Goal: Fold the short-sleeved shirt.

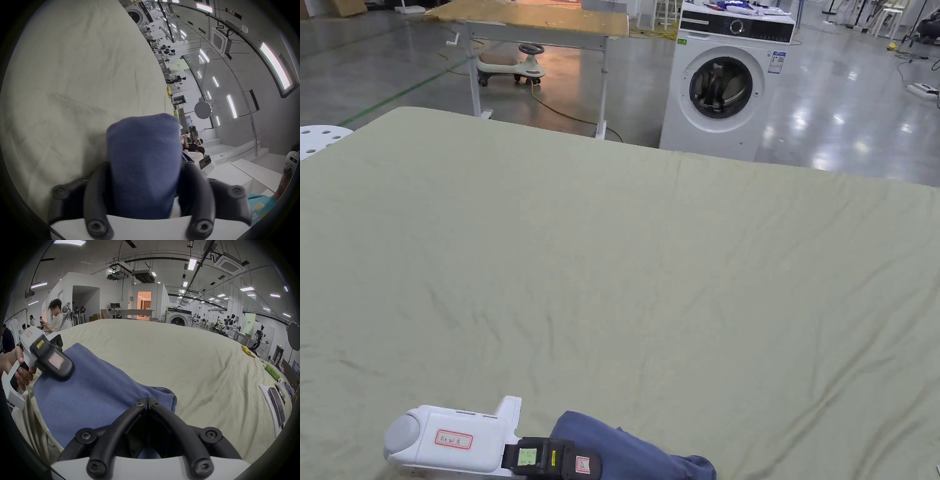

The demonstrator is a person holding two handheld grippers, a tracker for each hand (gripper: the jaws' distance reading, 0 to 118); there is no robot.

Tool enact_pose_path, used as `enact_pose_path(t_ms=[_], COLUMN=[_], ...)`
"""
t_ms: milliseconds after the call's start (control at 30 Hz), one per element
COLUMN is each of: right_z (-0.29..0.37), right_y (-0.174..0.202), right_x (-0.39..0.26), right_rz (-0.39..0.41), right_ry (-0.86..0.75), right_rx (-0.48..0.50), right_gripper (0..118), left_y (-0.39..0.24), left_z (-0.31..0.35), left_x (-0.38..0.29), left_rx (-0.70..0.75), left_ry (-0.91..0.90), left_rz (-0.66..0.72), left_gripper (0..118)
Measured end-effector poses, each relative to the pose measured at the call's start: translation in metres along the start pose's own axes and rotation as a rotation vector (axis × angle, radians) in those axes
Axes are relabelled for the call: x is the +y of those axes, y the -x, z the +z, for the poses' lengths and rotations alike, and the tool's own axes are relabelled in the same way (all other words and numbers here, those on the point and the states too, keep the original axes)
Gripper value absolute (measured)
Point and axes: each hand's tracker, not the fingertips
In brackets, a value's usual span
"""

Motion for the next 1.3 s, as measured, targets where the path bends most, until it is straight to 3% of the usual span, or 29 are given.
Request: enact_pose_path(t_ms=[67,200,567,833,1000,1300], right_z=[0.0,0.0,0.003,0.014,0.008,0.014], right_y=[0.0,0.002,0.006,-0.013,-0.037,-0.072], right_x=[-0.001,-0.002,-0.001,0.041,0.076,0.142], right_rz=[0.0,0.008,0.069,0.015,-0.008,-0.026], right_ry=[-0.002,-0.01,-0.048,-0.124,-0.17,-0.297], right_rx=[0.001,-0.002,0.005,-0.008,-0.041,-0.104], right_gripper=[0,0,0,0,0,0], left_y=[0.003,0.01,0.002,-0.003,-0.012,-0.039], left_z=[0.0,0.004,0.021,0.077,0.138,0.29], left_x=[-0.004,-0.015,-0.046,-0.04,-0.03,0.028], left_rx=[0.013,-0.015,-0.096,-0.106,-0.033,0.268], left_ry=[-0.005,-0.057,-0.175,-0.268,-0.331,-0.389], left_rz=[-0.002,0.024,0.145,0.196,0.186,0.048], left_gripper=[30,20,18,18,18,18])
